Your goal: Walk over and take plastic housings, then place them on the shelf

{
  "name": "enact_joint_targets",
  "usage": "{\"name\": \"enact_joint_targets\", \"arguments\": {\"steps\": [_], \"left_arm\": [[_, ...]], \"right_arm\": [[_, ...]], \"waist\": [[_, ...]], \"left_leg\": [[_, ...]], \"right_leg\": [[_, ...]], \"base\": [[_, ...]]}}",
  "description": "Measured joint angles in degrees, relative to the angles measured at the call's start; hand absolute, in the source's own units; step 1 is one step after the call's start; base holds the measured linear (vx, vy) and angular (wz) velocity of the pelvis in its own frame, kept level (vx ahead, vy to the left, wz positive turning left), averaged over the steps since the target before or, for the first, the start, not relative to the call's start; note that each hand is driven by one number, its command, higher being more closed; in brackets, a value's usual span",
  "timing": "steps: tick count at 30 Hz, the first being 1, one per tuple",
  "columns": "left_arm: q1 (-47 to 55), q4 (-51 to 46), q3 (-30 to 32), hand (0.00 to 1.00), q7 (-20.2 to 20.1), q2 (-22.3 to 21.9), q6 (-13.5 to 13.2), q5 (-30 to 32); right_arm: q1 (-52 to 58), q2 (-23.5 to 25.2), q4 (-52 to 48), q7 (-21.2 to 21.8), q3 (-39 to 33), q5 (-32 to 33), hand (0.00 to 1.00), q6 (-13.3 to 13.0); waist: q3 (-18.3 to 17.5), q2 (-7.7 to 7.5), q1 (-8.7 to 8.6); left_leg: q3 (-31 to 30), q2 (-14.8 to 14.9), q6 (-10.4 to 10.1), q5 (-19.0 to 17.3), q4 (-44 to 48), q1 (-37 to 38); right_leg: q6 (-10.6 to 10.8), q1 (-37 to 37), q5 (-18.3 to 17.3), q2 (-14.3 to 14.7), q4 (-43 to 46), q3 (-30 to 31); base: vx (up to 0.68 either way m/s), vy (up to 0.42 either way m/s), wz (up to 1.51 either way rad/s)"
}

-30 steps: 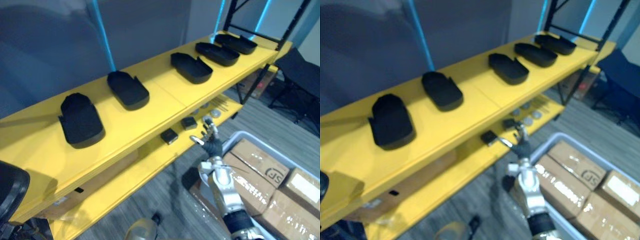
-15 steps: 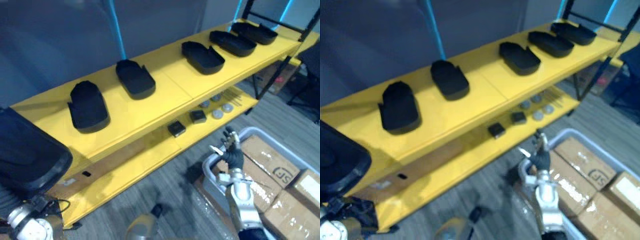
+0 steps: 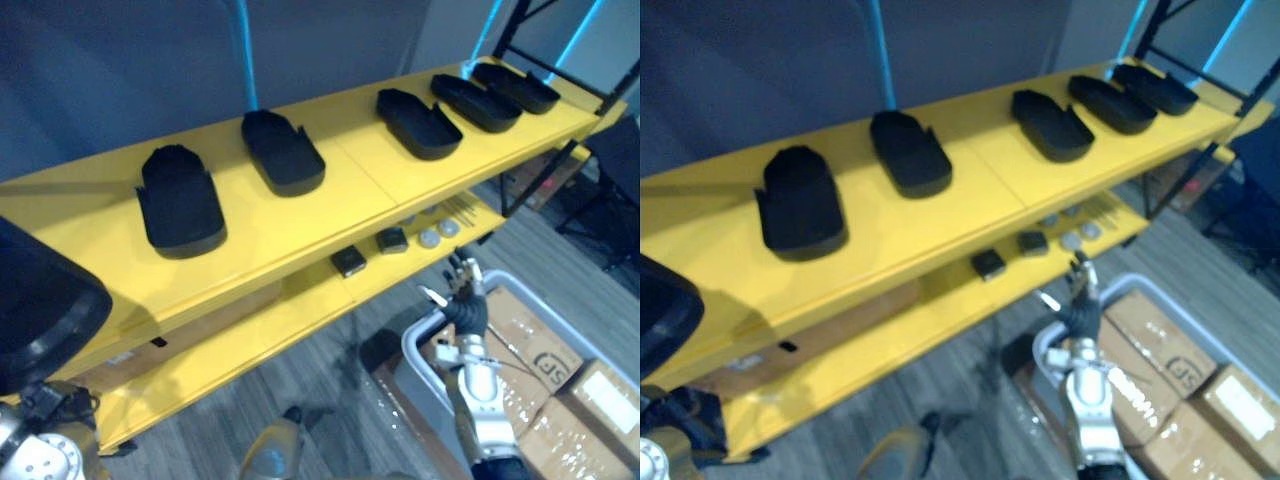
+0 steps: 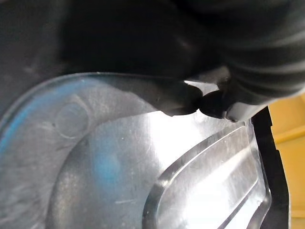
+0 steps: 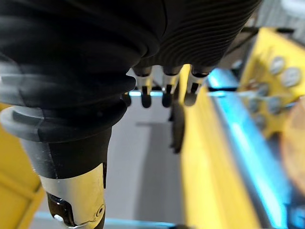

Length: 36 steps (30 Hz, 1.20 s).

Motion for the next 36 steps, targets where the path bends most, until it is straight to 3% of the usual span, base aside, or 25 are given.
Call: {"name": "enact_joint_targets", "arguments": {"steps": [2, 4, 5, 7, 8, 11, 15, 20, 23, 26, 27, 28, 30, 33, 36], "left_arm": [[-2.7, 0.4, -0.5, 1.0, 0.3, 0.6, 0.2, 0.8], [-5.7, 1.1, -1.9, 1.0, 0.5, 0.7, 0.4, 1.9], [-6.3, 1.2, -3.3, 1.0, 0.7, 0.7, 0.9, 2.0], [-6.0, 1.0, -4.2, 1.0, 0.7, 0.8, 1.6, 2.1], [-5.4, 1.1, -4.7, 1.0, 0.6, -0.6, 2.7, 2.4], [-3.9, 0.2, -5.0, 1.0, 0.3, -2.2, 4.2, 4.3], [-3.9, -2.3, -5.0, 1.0, 0.9, -2.2, 4.2, 6.9], [-4.5, -2.4, -5.1, 1.0, 2.3, -2.3, 5.2, 13.0], [-3.6, -2.2, -5.1, 1.0, 2.3, -2.4, 6.2, 14.6], [-1.8, -2.0, -4.6, 1.0, 0.9, -2.6, 6.3, 14.9], [-0.5, -2.0, -3.9, 1.0, -0.8, -2.6, 6.1, 14.7], [-0.3, -2.0, -3.8, 1.0, -1.1, -2.6, 6.0, 14.5], [2.1, -1.4, -2.3, 1.0, -5.2, -2.7, 5.3, 12.8], [4.2, 0.4, -1.4, 1.0, -8.5, -3.7, 3.4, 10.7], [5.5, 0.6, -0.4, 1.0, -10.7, -5.5, 1.8, 8.0]], "right_arm": [[-0.1, -0.4, -0.4, 0.1, -1.5, -0.6, 0.0, -0.7], [0.3, -1.7, -1.1, -1.0, -3.7, -1.0, 0.0, -0.9], [0.3, -2.9, -2.1, -1.2, -4.8, -1.0, 0.0, -0.9], [-0.6, -4.4, -3.9, -1.0, -5.7, -0.3, 0.0, -0.9], [-2.0, -5.6, -3.9, -0.7, -5.9, 1.1, 0.0, -0.8], [-3.4, -7.9, -3.9, 0.9, -6.7, 3.7, 0.0, -0.5], [-3.5, -8.6, -4.1, 4.3, -8.6, 6.9, 0.0, -0.6], [-3.4, -7.5, -7.1, 8.4, -8.5, 11.1, 0.0, -1.5], [-4.4, -5.7, -7.2, 9.1, -7.6, 12.6, 0.0, -2.4], [-6.6, -4.4, -6.7, 7.9, -6.0, 12.5, 0.0, -2.5], [-7.3, -4.0, -6.1, 6.7, -5.2, 11.9, 0.0, -2.5], [-7.4, -3.9, -6.1, 6.5, -5.2, 11.8, 0.0, -2.5], [-7.6, -3.8, -5.6, 5.3, -5.2, 10.7, 0.0, -2.8], [-8.1, -3.5, -3.5, 3.9, -5.0, 9.6, 0.0, -3.4], [-9.3, -1.7, -2.1, 3.9, -3.9, 9.6, 0.0, -3.4]], "waist": [[-0.5, 1.03, -1.09], [-0.5, 0.97, -2.45], [-0.9, 0.38, -2.52], [-2.3, -1.75, -2.16], [-3.1, -2.04, -2.02], [-4.2, 1.61, -1.88], [-5.4, 3.52, -2.47], [-5.8, 3.05, -3.27], [-5.8, 3.03, -2.64], [-6.0, 2.65, -1.9], [-6.4, 2.31, -0.32], [-6.5, 2.27, -0.11], [-6.7, 2.44, -0.17], [-6.8, 2.4, 0.85], [-6.6, 1.65, 0.83]], "left_leg": [[-2.1, 1.0, -0.9, -0.3, -0.2, 0.1], [-4.9, 0.4, -1.5, -0.6, 0.0, 0.4], [-6.0, -0.4, -2.1, -0.9, -0.3, 1.0], [-6.1, -1.9, -3.4, -1.8, -0.2, 1.3], [-5.7, -1.6, -4.9, -2.8, 0.1, 1.6], [-1.7, 2.7, -5.7, -3.4, -1.4, 1.7], [1.5, 5.2, -6.3, -3.0, -4.9, 3.7], [0.6, 4.0, -5.9, -2.7, -5.2, 3.7], [-0.2, 2.8, -6.0, -1.3, -5.4, 3.6], [3.6, 1.7, -5.3, 2.5, -8.4, 3.4], [5.1, 1.9, -5.0, 2.8, -9.5, 2.6], [6.2, 2.1, -4.6, 2.7, -9.5, 2.2], [17.4, 5.6, -4.0, 4.1, -9.4, 0.3], [17.8, 4.0, -3.6, 8.6, -12.1, 0.0], [18.6, 2.5, -2.8, 8.9, -12.8, 0.9]], "right_leg": [[-0.6, -1.9, -0.5, 3.3, -10.2, 3.4], [1.4, -2.4, 0.8, 4.5, -17.5, 8.4], [3.2, -1.8, 2.3, 4.1, -20.9, 8.8], [2.4, -0.4, 8.2, 2.7, -26.9, 7.8], [5.9, 2.3, 9.9, 2.7, -31.1, 6.6], [4.4, 4.8, 11.9, 6.5, -36.5, 5.5], [4.3, 5.1, 12.1, 8.1, -37.5, 5.2], [4.3, 7.3, 12.1, 6.9, -39.1, 1.9], [4.1, 10.0, 11.9, 5.8, -39.5, -4.1], [4.2, 13.5, 11.0, 4.2, -39.8, -11.6], [4.4, 14.1, 10.6, 3.7, -39.8, -14.0], [4.5, 14.1, 10.5, 3.6, -39.8, -14.6], [4.6, 15.3, 10.5, 3.0, -39.0, -19.8], [4.5, 14.9, 9.3, 1.3, -37.0, -20.7], [4.2, 15.2, 9.1, -0.2, -36.8, -20.2]], "base": [[-0.11, 0.116, 0.59], [-0.05, 0.046, 0.92], [0.09, -0.1, 0.7], [0.18, -0.226, 0.47], [0.22, -0.296, 0.28], [0.16, -0.224, 0.06], [0.1, -0.105, -0.16], [0.06, 0.009, 0.19], [0.03, 0.002, 0.82], [0.0, 0.02, 1.28], [-0.01, 0.015, 0.82], [-0.01, 0.023, 1.14], [0.0, 0.068, 1.37], [0.0, 0.163, 0.85], [0.0, 0.113, 0.02]]}}
